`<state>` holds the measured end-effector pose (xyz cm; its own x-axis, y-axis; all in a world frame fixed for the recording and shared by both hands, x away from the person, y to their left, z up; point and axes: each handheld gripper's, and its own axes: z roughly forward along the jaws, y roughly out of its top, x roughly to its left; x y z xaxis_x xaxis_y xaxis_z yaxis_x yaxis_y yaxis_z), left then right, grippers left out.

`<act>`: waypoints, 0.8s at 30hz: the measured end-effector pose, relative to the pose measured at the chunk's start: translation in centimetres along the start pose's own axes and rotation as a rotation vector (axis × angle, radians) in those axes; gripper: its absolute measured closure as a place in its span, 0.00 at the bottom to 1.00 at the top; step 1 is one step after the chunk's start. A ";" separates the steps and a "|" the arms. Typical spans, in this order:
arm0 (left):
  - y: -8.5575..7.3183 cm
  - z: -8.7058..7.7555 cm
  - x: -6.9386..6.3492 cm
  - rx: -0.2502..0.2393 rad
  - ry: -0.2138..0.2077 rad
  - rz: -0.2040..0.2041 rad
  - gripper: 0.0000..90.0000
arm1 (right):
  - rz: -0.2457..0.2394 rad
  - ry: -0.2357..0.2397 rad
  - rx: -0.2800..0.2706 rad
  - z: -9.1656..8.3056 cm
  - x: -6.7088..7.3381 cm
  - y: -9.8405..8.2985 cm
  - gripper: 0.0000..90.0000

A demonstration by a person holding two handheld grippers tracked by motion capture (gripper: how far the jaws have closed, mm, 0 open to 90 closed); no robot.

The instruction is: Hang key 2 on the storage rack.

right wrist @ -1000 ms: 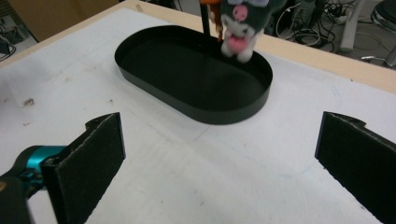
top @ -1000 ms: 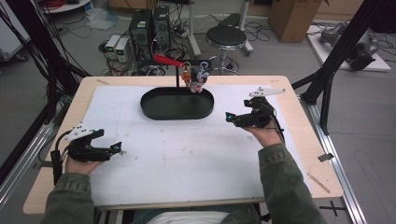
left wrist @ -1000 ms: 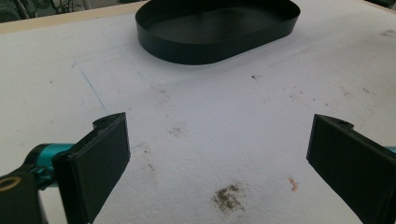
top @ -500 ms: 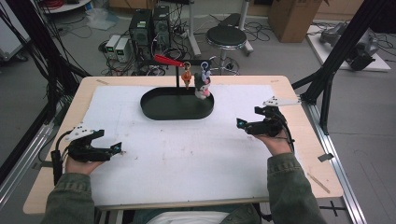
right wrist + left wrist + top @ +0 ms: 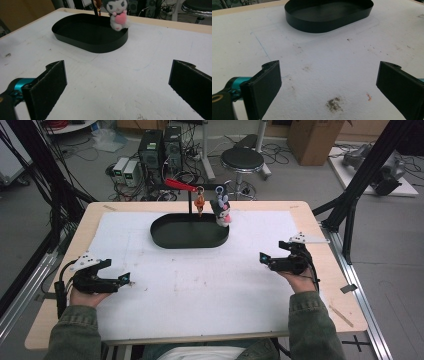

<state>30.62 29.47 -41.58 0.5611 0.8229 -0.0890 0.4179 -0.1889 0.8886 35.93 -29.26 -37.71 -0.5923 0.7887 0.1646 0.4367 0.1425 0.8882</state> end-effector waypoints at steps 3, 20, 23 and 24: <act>0.0 0.0 0.0 0.000 -0.001 0.000 0.07 | 0.003 -0.007 -0.003 -0.3 -0.3 -0.6 0.01; 0.0 -0.1 0.1 -0.008 -0.006 -0.006 0.07 | -0.066 -0.059 0.045 0.0 -1.3 -4.0 0.01; 0.0 -0.1 0.1 -0.011 -0.007 -0.009 0.07 | -0.086 -0.067 0.042 -0.1 -1.1 -4.2 0.01; 0.0 0.0 0.1 -0.011 -0.007 -0.009 0.07 | -0.095 -0.067 0.027 -0.2 -1.0 -4.1 0.01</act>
<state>30.67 29.60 -41.57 0.5622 0.8209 -0.0999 0.4151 -0.1756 0.8927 34.59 -30.71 -41.47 -0.5856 0.8090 0.0507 0.3998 0.2338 0.8863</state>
